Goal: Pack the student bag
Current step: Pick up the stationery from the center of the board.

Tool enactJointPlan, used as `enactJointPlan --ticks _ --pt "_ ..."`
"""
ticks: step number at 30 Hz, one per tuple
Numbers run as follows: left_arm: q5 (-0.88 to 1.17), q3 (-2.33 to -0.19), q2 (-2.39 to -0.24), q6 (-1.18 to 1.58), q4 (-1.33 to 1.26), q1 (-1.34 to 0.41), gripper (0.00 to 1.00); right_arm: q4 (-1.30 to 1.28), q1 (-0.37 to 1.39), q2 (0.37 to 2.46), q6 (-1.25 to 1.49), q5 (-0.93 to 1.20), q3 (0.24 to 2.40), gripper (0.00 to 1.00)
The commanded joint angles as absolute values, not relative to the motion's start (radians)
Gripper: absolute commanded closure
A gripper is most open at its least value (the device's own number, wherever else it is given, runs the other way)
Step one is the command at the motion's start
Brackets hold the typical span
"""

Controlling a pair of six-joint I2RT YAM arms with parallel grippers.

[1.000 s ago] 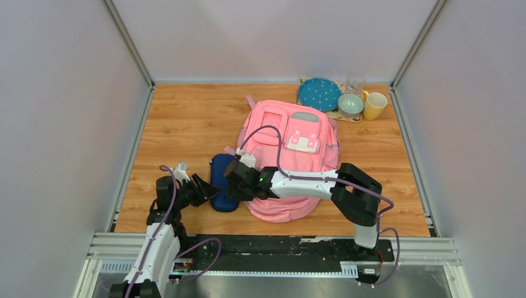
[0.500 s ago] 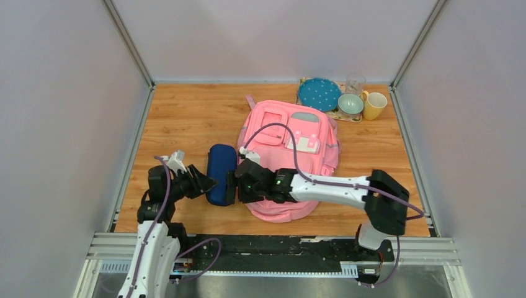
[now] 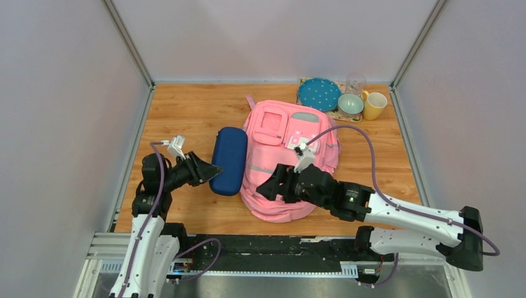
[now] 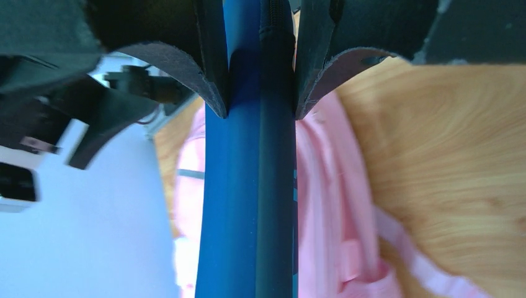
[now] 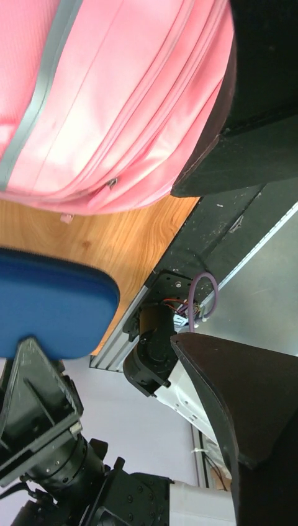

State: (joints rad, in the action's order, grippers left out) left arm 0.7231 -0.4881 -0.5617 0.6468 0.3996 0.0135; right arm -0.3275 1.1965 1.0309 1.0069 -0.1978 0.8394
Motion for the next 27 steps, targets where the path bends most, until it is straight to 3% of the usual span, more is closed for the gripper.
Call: enactJointPlan --ticks 1,9,21,27 --pt "0.902 -0.465 -0.560 0.889 0.005 0.003 1.00 -0.319 1.189 0.884 1.072 -0.305 0.758 0.16" --pt "0.887 -0.353 -0.537 1.086 -0.268 -0.066 1.00 -0.322 1.181 0.735 1.103 -0.339 0.676 0.12" --pt "0.718 -0.333 -0.526 1.088 -0.244 -0.219 1.00 -0.206 1.183 0.827 1.088 -0.236 0.690 0.12" --pt "0.641 -0.285 -0.545 1.130 -0.349 -0.325 1.00 -0.120 1.180 0.877 1.109 -0.186 0.683 0.12"
